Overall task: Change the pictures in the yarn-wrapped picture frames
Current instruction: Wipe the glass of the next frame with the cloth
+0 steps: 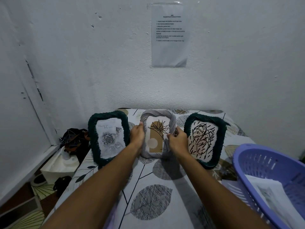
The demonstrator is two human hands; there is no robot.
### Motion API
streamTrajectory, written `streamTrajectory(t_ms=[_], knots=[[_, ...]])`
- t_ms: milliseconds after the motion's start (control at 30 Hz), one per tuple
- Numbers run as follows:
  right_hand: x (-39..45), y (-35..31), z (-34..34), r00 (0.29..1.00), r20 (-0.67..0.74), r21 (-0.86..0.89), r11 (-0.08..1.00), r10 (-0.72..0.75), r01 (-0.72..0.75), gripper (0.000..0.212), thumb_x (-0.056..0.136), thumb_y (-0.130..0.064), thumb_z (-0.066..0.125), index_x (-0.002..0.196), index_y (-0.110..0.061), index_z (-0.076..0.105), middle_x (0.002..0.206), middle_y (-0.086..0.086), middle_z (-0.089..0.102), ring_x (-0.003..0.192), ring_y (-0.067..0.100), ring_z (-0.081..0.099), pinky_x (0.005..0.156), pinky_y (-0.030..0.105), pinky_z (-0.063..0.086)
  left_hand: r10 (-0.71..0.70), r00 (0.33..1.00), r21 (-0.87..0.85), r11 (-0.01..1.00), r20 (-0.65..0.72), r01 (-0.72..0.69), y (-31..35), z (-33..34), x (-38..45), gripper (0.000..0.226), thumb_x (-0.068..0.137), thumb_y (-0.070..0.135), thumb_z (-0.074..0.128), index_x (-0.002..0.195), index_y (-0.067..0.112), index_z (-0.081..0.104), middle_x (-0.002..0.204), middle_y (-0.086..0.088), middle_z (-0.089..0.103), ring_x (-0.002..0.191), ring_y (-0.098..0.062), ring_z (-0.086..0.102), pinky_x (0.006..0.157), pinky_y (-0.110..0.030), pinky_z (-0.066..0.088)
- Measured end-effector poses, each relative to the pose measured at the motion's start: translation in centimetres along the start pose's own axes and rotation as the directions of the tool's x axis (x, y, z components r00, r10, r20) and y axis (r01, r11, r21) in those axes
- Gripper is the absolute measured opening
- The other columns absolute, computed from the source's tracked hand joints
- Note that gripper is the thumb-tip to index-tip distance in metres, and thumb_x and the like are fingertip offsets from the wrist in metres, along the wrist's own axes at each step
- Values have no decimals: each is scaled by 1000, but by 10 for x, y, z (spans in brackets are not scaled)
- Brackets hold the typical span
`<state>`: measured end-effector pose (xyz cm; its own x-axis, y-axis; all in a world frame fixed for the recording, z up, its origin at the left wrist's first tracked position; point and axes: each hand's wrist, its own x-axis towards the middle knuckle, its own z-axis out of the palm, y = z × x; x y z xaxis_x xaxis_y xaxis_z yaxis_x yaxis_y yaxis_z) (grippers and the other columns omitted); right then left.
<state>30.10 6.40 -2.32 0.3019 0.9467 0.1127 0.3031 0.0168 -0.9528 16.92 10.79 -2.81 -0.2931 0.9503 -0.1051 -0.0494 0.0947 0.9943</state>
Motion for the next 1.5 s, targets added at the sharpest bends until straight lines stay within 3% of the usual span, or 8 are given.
streamTrajectory(t_ms=[233,400,533,700,967,1200,1367,1500], knots=[[-17,-5,-7,1000,-27,-4,1000,-8,8,23,95,-7,54,117,-5,58,82,-1,59,63,7,55,48,11,44,97,993,110,990,-63,-90,-1,-9,-20,42,98,37,47,129,9,54,122,-12,60,111,-30,57,99,-47,47],[-38,-7,-29,991,-135,102,994,-15,29,40,94,-10,57,131,-1,50,117,7,60,87,13,58,66,13,46,333,933,160,937,-137,-311,-5,-13,-65,27,97,17,52,122,7,58,110,-3,61,104,-19,57,83,-29,45],[-46,4,-54,948,-316,203,979,41,25,43,92,-17,60,133,-13,51,128,5,58,115,20,56,94,39,52,431,899,144,888,76,-437,-3,15,-89,11,94,10,56,100,18,61,89,8,61,90,-15,60,75,-22,49],[-48,18,-76,919,-384,154,988,91,-33,54,89,-30,57,140,-29,39,143,3,46,126,25,51,95,49,51,339,872,100,913,353,-396,9,69,-105,17,98,16,51,114,11,56,95,4,61,83,-1,58,62,-10,50],[-32,26,-93,895,-401,-35,973,195,-227,70,93,-33,53,153,-21,17,158,6,19,142,31,26,110,60,29,201,904,266,912,377,-313,15,108,-114,53,103,35,38,148,12,26,147,-8,40,134,-28,38,108,-39,32],[-33,30,-89,900,-366,87,972,236,-220,44,91,-32,52,132,-22,41,126,7,56,109,26,61,89,51,52,112,898,271,931,426,-244,16,106,-110,50,102,45,32,134,10,47,130,-13,56,120,-30,51,105,-44,38],[-66,6,-99,925,-316,206,967,209,-148,16,96,-18,50,112,-20,50,101,0,61,78,9,62,51,17,52,100,895,215,954,434,-211,18,71,-111,64,84,64,34,108,10,60,108,-16,65,104,-31,61,96,-55,46],[-102,-8,-108,960,-240,208,973,145,-95,27,97,-7,45,121,-16,53,101,1,63,75,5,60,55,20,53,76,889,143,977,452,-157,42,19,-147,41,102,35,35,106,-1,56,101,-17,60,90,-27,58,90,-50,50]])
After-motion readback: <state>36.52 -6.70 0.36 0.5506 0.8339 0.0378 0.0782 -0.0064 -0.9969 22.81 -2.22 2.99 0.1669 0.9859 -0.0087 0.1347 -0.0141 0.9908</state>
